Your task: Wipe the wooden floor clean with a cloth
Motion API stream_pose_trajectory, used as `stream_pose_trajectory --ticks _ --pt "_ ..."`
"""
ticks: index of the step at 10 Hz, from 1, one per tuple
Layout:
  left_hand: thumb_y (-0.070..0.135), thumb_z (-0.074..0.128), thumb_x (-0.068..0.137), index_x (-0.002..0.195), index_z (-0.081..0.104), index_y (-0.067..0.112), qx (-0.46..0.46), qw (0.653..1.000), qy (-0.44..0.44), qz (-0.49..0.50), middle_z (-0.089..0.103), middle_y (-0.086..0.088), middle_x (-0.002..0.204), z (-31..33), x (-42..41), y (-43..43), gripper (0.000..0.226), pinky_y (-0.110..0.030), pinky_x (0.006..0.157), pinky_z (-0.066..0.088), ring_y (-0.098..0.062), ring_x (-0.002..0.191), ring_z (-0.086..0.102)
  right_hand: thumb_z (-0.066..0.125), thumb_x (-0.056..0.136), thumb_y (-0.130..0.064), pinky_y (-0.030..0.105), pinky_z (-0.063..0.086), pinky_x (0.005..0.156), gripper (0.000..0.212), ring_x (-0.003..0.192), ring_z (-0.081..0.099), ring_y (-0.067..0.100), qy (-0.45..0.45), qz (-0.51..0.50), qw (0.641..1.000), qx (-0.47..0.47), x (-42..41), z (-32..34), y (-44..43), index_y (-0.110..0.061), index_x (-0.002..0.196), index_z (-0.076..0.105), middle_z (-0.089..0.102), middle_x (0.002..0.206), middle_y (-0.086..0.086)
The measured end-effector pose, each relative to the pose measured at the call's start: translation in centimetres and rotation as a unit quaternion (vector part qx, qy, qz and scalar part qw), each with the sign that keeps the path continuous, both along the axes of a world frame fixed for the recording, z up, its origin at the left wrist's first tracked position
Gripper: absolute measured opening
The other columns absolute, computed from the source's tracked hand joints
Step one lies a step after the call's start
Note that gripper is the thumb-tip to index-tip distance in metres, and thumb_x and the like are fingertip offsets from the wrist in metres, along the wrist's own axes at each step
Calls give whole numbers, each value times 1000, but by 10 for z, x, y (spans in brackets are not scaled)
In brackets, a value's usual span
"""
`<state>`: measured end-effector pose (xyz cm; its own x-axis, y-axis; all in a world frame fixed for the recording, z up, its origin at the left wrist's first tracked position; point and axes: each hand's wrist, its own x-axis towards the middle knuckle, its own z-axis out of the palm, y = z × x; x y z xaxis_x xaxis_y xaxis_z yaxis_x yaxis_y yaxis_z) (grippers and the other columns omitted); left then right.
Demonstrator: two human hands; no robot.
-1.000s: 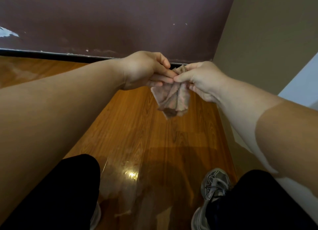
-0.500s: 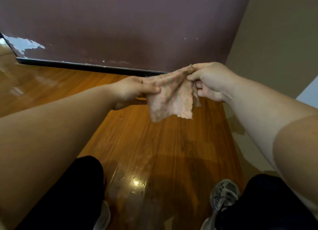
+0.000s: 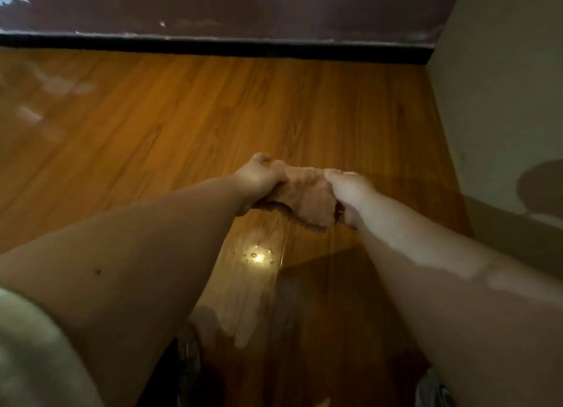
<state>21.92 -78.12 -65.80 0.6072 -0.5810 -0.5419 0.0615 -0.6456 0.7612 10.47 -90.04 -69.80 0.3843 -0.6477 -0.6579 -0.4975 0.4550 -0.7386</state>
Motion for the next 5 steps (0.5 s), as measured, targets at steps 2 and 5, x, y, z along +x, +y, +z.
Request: stream_pose_trajectory --ticks 2,5 --pt "29 54 96 140 36 34 29 998 -34 -36 66 -2 105 -99 2 -9 48 -34 65 60 -20 82 68 57 95 -13 36 53 83 48 111 56 24 12 14 1000 -7 -7 -83 -14 -18 141 44 56 128 2" --pt "25 41 98 113 54 15 179 971 -125 -93 62 -5 88 -146 48 -42 22 -31 59 49 -21 77 62 44 96 -4 42 50 93 29 113 57 35 134 118 982 -60 38 -114 -45 -4 120 60 60 124 19"
